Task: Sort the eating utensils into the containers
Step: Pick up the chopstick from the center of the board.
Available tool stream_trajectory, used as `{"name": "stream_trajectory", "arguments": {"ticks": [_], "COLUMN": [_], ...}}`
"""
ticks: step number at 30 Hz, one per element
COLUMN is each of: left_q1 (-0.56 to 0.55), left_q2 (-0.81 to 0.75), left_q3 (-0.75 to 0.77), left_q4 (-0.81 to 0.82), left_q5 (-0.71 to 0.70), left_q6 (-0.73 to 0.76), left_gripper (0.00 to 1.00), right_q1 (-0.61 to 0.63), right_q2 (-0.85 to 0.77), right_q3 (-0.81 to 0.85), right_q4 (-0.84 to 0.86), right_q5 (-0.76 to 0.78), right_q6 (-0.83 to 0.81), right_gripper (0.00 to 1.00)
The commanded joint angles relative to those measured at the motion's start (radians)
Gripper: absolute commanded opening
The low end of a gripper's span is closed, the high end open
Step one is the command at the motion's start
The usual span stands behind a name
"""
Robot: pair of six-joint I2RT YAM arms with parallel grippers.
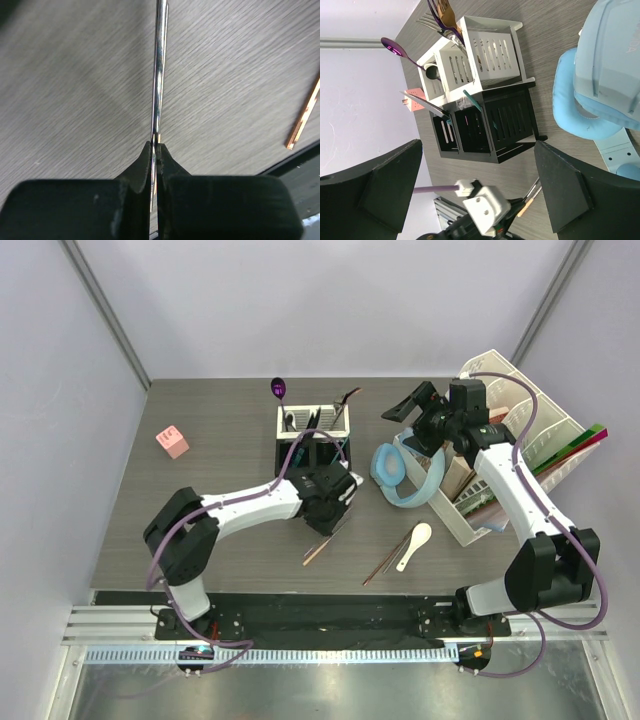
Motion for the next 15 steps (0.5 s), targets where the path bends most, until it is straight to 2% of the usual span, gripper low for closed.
{"name": "stream_trajectory", "arguments": {"ticks": [1, 5, 10, 15], "left_q1": [0.015, 0.019, 0.058, 0.192], "left_q2": [-0.079, -0.117, -0.258, -0.387], "left_q3": [0.055, 0.083, 0.071, 0.094], "left_q4": [-0.007, -0.038, -0.003, 0.078], "left_q5": [0.029, 0.035, 0.101, 0.116], "left_q6": [0.036, 0.060, 0.077, 0.057], "left_gripper": [0.00, 0.00, 0.00, 0.00], "right_q1": [-0.002, -0.003, -0.005, -0.003], "right_q2": [-0.009, -0.005, 0.001, 0.001], "right_q3": [0.021, 0.021, 0.024, 0.025], "right_q4": [0.038, 0.036, 0.038, 0.036], "right_q5": [-0.012, -0.009, 0.000, 0.006], "right_q6": [0.001, 0.001, 0.000, 0.003], "right_gripper": [1.00, 1.00, 1.00, 1.00]}}
